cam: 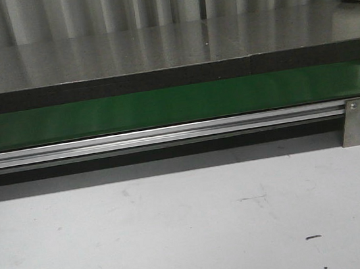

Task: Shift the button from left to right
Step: 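Lift the button and place it on the conveyor belt, open left gripper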

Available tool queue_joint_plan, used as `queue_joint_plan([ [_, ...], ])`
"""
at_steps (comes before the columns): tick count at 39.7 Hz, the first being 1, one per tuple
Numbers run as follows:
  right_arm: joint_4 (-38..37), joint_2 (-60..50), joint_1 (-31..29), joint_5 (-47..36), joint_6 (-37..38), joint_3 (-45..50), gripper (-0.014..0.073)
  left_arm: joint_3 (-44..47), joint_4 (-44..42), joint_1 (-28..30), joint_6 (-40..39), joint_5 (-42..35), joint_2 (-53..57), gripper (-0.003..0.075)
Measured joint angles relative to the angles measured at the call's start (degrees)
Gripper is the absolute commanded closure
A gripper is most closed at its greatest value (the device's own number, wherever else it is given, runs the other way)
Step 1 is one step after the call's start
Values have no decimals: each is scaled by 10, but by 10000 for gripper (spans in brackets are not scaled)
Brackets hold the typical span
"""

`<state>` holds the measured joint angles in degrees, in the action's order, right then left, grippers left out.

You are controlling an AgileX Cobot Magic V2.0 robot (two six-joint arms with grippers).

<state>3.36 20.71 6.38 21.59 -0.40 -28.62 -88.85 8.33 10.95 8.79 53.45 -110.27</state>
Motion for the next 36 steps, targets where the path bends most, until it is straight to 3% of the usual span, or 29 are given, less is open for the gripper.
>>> queue_joint_plan([
  [7, 0, 0, 0, 0, 0, 0, -19, -61, 2, -25, 0, 31, 37, 162],
  [11, 0, 0, 0, 0, 0, 0, -19, -77, 4, -32, 0, 49, 52, 249],
  [13, 0, 0, 0, 0, 0, 0, -19, -79, 4, -31, 0, 67, 55, 335],
  [20, 0, 0, 0, 0, 0, 0, -19, -80, 2, -32, 0, 125, 57, 742],
  [29, 0, 0, 0, 0, 0, 0, -19, -79, -4, -32, 0, 167, 82, 741],
  [36, 0, 0, 0, 0, 0, 0, -19, -28, -17, -32, 0, 131, 169, 741],
])
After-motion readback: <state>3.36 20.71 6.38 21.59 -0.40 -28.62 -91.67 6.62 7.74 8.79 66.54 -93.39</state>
